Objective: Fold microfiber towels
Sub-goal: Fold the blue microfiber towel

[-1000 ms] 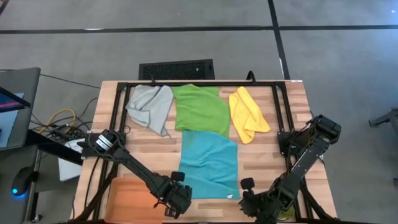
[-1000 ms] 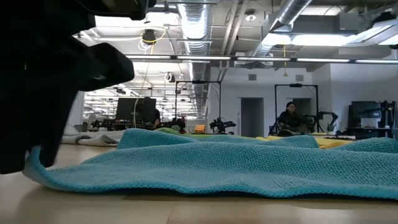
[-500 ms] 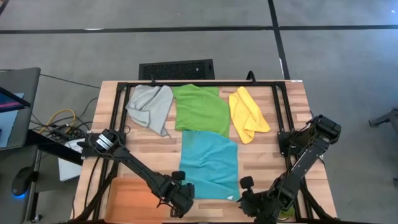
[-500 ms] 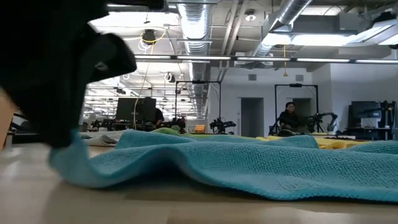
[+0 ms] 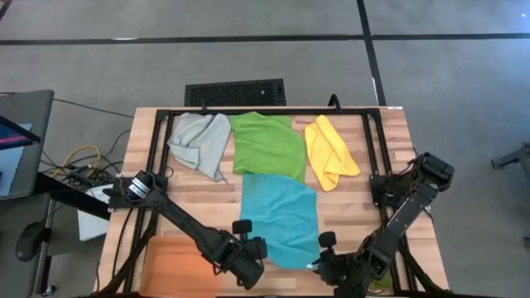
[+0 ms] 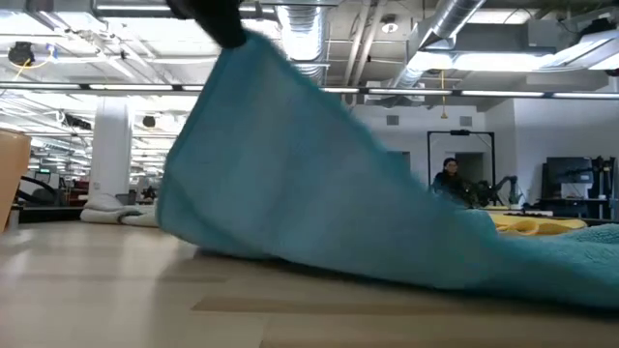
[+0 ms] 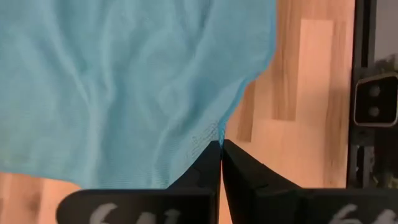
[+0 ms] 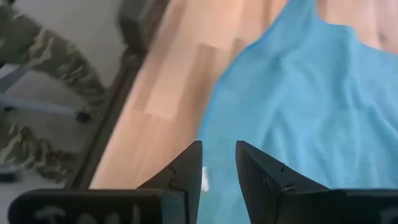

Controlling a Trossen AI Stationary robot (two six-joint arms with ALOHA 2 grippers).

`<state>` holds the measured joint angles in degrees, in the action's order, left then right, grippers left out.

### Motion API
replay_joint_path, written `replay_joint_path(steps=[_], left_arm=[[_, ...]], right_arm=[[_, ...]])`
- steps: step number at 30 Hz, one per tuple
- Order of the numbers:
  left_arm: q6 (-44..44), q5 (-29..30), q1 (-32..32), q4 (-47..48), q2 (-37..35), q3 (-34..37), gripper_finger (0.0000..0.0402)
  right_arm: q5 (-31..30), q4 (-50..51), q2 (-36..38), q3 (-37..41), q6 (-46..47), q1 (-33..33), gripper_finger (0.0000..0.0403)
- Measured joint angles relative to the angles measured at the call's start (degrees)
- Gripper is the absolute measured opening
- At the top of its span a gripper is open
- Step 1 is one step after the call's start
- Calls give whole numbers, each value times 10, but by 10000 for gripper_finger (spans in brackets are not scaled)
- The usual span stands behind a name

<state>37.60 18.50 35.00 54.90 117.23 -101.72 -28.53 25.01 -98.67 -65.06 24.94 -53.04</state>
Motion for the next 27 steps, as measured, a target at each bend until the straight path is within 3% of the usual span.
replay_joint_path(steps=[8, 22, 27], left_arm=[[7, -2, -13, 13, 0, -10, 0], [12, 0, -13, 33, 0, -10, 0], [12, 0, -13, 33, 0, -10, 0]], right_arm=[[0, -7, 0, 0, -4, 24, 120], [34, 11, -13, -1, 5, -23, 120], [88, 13, -53, -6, 2, -12, 120]])
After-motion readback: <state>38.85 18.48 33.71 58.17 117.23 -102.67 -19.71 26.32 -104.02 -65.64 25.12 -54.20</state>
